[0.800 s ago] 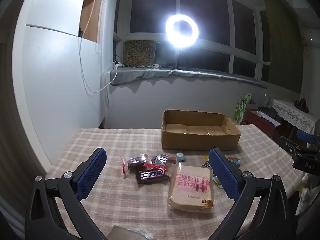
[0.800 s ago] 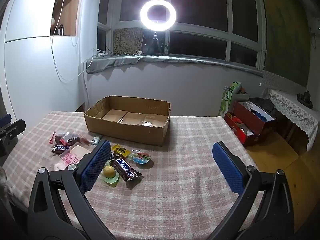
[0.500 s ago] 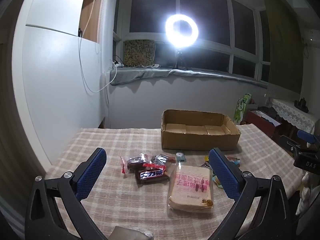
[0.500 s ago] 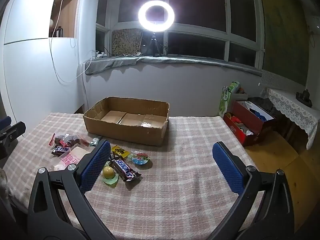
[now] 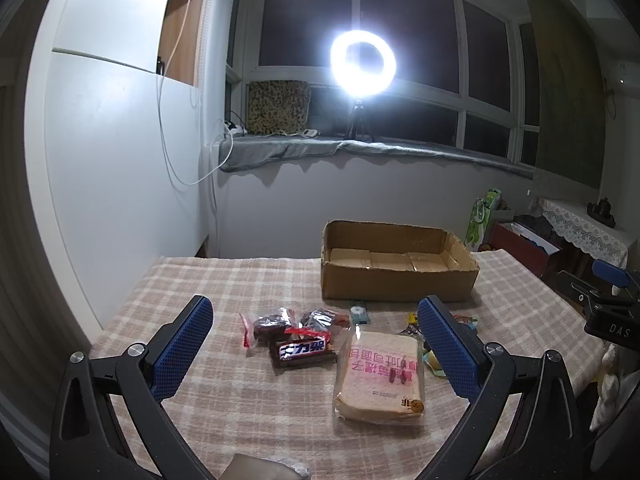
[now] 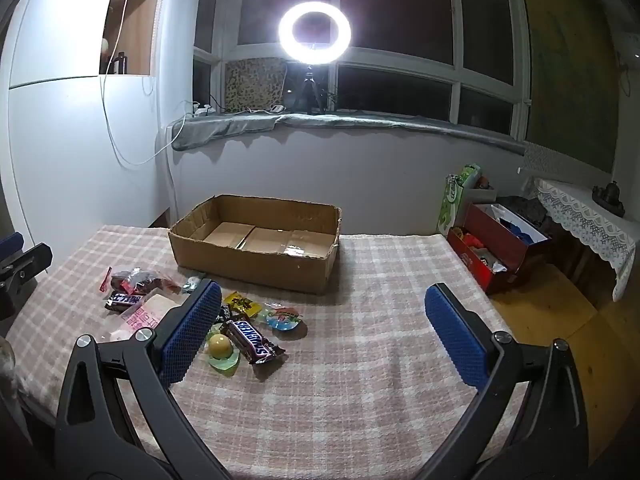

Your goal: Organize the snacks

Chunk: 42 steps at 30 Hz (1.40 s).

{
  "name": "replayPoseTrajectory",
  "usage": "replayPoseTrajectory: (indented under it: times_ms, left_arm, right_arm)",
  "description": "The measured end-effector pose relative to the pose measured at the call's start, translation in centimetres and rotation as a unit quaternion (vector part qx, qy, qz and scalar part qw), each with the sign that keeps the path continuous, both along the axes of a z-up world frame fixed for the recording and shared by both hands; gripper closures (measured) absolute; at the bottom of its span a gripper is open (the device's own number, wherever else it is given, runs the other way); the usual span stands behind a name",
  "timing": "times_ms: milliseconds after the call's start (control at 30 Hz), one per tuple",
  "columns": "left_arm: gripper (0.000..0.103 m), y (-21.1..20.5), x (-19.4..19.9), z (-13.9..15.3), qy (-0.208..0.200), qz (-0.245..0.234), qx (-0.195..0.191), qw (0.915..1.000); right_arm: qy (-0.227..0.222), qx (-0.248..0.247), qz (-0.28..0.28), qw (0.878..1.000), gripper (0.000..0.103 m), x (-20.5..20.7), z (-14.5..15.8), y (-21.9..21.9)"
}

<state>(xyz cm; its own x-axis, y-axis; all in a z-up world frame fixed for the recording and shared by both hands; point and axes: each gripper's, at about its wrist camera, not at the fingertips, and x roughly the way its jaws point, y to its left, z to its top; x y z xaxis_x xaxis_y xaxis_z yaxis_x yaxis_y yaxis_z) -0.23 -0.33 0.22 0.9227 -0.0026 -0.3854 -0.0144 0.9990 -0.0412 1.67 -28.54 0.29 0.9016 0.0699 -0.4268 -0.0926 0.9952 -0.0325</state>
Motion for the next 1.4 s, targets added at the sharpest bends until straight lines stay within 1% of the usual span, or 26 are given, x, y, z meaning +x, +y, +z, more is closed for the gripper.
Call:
replayPoseTrajectory:
  times_ms: [1400]
  left_arm:
    - [0.001, 0.16, -0.26, 0.02, -0.002, -0.003, -0.003, 1.0000]
  right_arm:
    - [0.003, 0.000, -0.001, 1.000, 0.000, -0.23, -0.02, 0.27]
